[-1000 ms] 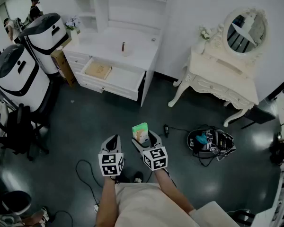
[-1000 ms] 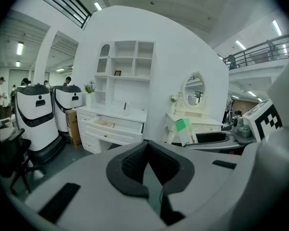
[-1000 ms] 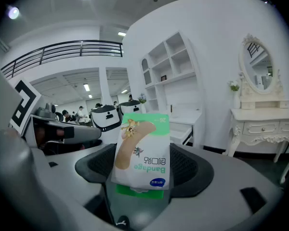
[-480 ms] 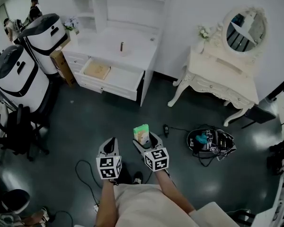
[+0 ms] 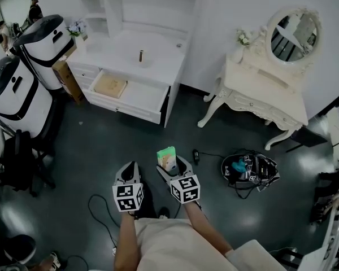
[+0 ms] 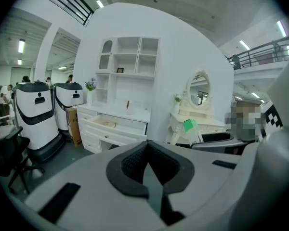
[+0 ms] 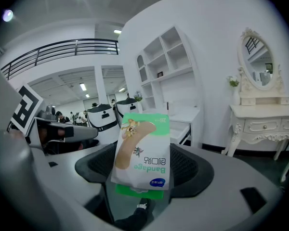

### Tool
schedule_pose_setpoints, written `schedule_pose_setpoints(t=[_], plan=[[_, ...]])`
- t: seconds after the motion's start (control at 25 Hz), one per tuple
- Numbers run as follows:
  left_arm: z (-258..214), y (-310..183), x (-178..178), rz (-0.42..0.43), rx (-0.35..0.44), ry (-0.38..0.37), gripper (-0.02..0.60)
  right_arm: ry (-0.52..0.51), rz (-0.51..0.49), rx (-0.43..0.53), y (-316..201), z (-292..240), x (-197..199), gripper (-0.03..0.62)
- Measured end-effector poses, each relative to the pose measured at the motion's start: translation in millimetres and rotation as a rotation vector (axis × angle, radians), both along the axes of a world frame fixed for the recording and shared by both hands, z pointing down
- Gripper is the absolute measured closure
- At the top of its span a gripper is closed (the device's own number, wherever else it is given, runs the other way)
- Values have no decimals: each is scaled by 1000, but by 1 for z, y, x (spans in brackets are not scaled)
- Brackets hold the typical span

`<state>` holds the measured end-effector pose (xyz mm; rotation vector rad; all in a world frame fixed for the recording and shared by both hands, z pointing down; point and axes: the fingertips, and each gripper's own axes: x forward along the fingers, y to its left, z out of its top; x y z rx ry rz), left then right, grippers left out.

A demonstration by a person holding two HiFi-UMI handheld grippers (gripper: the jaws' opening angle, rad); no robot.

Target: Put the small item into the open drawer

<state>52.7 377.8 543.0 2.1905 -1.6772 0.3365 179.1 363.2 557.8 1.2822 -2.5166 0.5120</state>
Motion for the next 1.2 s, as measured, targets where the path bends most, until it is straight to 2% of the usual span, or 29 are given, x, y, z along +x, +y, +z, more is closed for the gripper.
schedule_pose_setpoints(t=[0.48, 0.72, 0.92, 1.2], plan=[[6, -122, -36, -4, -25, 15, 566, 9, -24, -23, -112, 7, -45, 221], [8, -186, -57, 31, -48, 4, 566, 18, -18, -41, -175, 10, -72, 221], [9, -244, -75, 66, -77, 38, 566, 26, 8, -67, -229, 14, -91, 221], [22, -315, -97, 124, -103, 35, 566, 45, 58, -106, -292, 32, -108, 221]])
